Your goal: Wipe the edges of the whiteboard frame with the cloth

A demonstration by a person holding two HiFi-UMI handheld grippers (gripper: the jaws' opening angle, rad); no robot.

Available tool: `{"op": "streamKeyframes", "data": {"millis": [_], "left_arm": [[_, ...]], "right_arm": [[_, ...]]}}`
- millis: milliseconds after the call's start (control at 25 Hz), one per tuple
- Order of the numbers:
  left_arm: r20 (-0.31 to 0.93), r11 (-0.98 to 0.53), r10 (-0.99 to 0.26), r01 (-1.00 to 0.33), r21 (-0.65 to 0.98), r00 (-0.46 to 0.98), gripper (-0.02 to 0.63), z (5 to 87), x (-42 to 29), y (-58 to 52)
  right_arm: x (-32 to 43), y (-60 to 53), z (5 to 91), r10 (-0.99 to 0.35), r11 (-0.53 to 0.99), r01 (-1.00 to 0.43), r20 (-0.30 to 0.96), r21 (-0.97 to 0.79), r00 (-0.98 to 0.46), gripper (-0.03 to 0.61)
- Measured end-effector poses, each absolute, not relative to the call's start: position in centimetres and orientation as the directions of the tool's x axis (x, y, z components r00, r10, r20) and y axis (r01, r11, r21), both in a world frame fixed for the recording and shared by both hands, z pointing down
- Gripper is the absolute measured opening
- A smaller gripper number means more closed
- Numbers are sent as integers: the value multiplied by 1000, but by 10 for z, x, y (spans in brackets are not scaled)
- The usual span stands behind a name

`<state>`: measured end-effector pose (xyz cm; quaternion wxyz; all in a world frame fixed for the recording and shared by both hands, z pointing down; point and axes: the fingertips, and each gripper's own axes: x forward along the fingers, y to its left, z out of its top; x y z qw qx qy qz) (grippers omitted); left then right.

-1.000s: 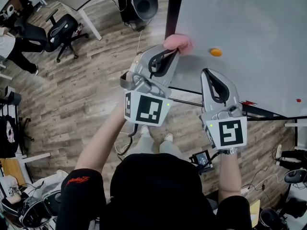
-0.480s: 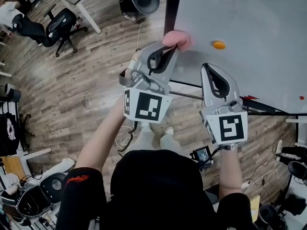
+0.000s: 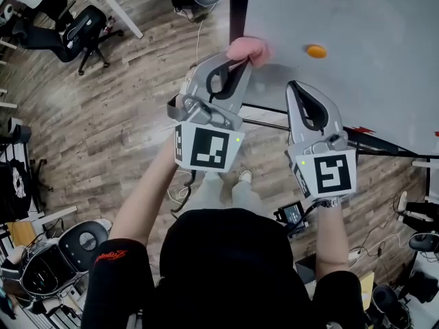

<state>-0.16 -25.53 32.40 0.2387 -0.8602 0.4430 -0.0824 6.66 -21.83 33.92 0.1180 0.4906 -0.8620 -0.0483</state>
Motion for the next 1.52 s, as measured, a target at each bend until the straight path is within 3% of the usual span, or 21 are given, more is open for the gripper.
{"op": "streamKeyframes", "data": {"millis": [1520], "left_arm": [[56,-523,-829,-738,-425,556,17,403,3,-264]], "right_arm": [[77,-221,393,-845,518,-845,237,136,-480,2]]}}
